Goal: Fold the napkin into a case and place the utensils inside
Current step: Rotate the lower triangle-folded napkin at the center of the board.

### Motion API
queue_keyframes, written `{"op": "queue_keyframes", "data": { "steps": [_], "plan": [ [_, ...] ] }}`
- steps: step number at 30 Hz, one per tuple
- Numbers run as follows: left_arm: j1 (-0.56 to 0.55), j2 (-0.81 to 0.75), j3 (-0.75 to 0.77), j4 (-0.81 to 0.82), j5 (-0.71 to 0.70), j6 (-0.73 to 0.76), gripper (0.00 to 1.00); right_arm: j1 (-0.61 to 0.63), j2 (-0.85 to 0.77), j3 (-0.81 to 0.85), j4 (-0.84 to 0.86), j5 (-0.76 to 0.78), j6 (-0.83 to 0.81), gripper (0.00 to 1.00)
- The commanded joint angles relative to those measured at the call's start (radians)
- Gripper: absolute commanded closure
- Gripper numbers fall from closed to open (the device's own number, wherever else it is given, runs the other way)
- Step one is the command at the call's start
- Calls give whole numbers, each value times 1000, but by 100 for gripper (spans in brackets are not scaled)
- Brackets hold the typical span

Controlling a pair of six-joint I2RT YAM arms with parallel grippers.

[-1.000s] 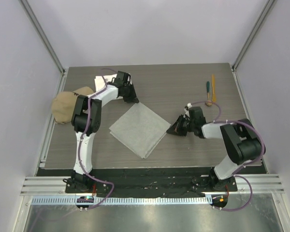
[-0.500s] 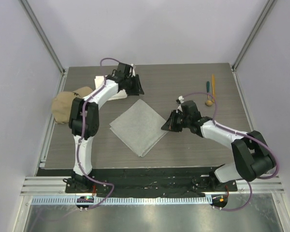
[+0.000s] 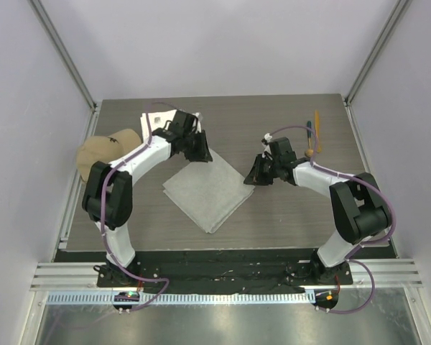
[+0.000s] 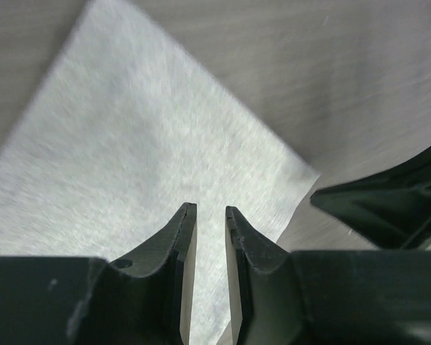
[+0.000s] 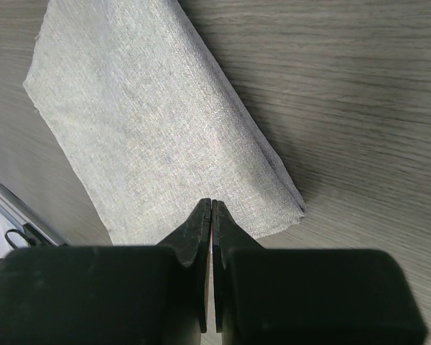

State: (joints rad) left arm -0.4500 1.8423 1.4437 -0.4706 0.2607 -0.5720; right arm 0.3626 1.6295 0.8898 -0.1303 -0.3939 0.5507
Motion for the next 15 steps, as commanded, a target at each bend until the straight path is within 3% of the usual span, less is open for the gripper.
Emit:
{"op": "queue_keyframes", "data": {
  "steps": [1, 6, 15],
  "plan": [
    [-78, -40, -77, 18, -29, -15, 75, 4, -43, -17, 0, -14, -41, 93],
    [-185, -69, -160, 20, -136, -12, 78, -4, -25, -32, -2, -37, -37, 93],
    [-246, -127, -299, 64, -95, -55, 81, -2, -17, -77, 43, -52, -40, 93]
  ]
}}
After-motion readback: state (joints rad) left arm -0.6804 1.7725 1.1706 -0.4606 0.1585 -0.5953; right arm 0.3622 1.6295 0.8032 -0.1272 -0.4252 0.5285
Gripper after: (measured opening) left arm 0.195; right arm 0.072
